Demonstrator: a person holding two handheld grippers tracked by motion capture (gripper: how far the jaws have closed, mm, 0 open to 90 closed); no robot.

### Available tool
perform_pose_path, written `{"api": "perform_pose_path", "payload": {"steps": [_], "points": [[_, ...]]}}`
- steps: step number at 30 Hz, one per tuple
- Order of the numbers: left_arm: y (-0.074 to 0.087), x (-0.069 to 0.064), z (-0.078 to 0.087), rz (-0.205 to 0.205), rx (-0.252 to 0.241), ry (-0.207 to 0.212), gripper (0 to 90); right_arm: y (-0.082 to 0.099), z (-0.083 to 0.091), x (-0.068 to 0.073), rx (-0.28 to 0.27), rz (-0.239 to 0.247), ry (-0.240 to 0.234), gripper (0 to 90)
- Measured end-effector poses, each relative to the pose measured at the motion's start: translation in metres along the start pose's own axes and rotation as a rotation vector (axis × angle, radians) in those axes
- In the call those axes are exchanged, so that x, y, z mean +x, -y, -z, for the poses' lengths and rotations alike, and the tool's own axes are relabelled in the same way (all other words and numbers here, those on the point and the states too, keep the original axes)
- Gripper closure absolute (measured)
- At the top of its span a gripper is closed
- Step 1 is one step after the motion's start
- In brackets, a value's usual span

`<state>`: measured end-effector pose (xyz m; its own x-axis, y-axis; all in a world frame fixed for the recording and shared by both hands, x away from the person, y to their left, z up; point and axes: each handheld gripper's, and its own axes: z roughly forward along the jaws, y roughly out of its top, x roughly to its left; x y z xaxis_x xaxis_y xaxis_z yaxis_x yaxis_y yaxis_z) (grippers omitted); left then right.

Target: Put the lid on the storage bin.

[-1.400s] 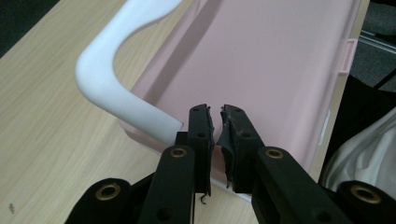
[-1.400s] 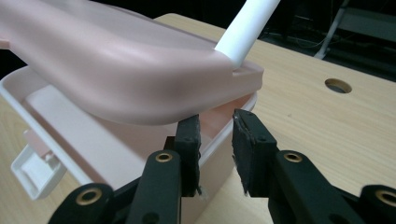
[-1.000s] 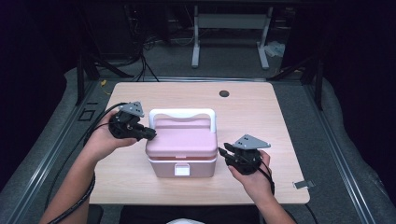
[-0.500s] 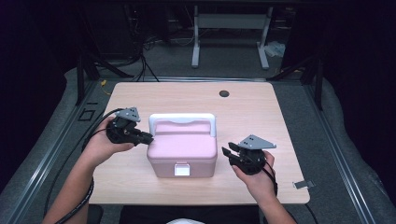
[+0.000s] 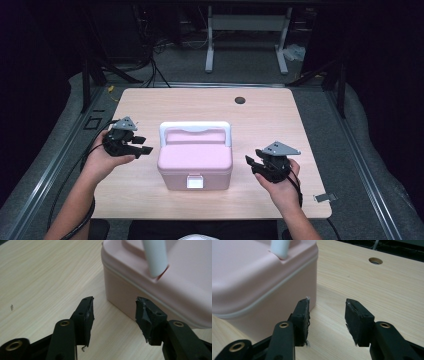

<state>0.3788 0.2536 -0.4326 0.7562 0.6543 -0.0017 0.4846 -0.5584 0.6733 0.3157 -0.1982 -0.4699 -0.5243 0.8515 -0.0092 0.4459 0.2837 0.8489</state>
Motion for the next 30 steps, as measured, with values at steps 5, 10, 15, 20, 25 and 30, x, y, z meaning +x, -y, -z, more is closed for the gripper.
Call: {"api": "perform_pose_path", "payload": {"steps": [5, 10, 15, 20, 25, 30], "points": [[0.019, 0.004, -0.009, 0.022, -0.011, -0.010, 45.1, 0.007, -0.008, -0.010, 0.039, -0.008, -0.010, 50.1], [0.037, 0.003, -0.020, 0.042, -0.010, 0.014, 43.7, 0.012, -0.014, -0.016, 0.055, -0.001, -0.004, 48.9], [0.056, -0.002, -0.033, 0.052, -0.015, 0.029, 43.9, 0.016, -0.019, -0.019, 0.064, 0.027, 0.011, 47.3], [0.064, -0.003, -0.041, 0.051, 0.001, 0.022, 43.8, 0.024, -0.028, -0.020, 0.075, 0.059, 0.027, 46.3], [0.069, -0.003, -0.047, 0.059, 0.016, 0.026, 40.8, 0.031, -0.034, -0.022, 0.067, 0.046, 0.025, 45.5], [0.079, -0.003, -0.056, 0.057, 0.050, 0.017, 39.6, 0.034, -0.037, -0.020, 0.073, 0.073, 0.027, 43.8]]}}
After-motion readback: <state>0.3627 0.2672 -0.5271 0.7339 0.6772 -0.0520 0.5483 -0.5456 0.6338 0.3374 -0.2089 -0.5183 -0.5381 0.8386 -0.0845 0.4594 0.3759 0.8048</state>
